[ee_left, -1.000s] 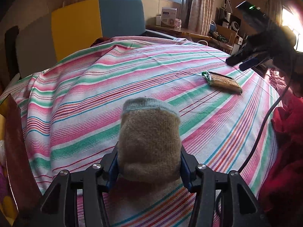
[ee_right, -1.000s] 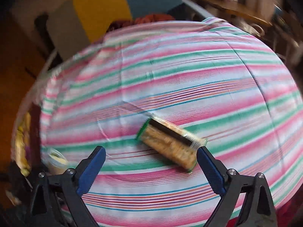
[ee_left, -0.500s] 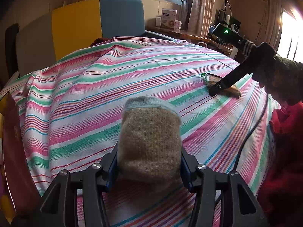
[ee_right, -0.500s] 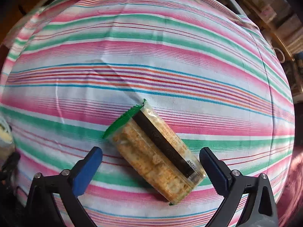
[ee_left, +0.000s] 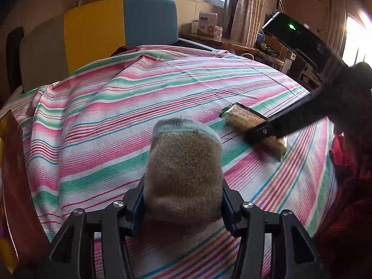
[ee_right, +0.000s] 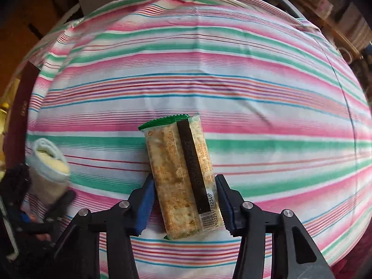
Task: Organize objects
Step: 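Carry the rolled cloth into the gold tray and open the left gripper, then carry the cracker packet into the gold tray and open the right gripper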
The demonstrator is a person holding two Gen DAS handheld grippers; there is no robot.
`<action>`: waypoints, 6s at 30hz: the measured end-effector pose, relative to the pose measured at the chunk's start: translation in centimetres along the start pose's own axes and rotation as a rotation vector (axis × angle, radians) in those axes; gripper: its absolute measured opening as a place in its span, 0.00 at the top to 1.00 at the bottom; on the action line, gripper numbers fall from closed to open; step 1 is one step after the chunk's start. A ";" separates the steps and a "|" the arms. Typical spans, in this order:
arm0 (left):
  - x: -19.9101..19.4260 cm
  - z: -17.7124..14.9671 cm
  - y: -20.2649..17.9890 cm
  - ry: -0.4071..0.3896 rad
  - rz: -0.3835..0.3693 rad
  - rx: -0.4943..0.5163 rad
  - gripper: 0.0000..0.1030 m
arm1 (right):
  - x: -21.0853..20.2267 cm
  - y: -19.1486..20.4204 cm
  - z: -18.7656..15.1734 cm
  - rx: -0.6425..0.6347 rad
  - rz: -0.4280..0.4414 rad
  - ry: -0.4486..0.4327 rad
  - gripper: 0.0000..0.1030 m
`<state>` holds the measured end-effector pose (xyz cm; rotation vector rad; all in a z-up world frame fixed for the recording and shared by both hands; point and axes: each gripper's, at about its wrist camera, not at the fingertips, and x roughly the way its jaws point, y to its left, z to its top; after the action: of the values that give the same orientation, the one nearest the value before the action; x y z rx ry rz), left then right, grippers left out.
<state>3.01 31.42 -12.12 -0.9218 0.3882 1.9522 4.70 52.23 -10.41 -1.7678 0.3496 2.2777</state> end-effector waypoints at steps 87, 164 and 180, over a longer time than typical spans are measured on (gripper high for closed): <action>-23.2 -7.7 18.5 -0.112 0.491 -0.510 0.48 | 0.7 4.9 -2.2 -0.104 -0.090 -0.171 0.50; -27.7 -9.7 21.0 -0.123 0.730 -0.617 0.32 | -2.3 37.0 4.0 -0.469 0.253 -0.249 0.47; -29.5 -8.4 18.8 -0.216 0.754 -0.647 0.32 | -7.7 34.9 -2.4 -0.400 0.226 -0.485 0.24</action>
<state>-0.11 -1.40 2.20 -1.0256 -0.0631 2.9403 -2.68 18.21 -2.03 -1.2974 -0.0031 3.0028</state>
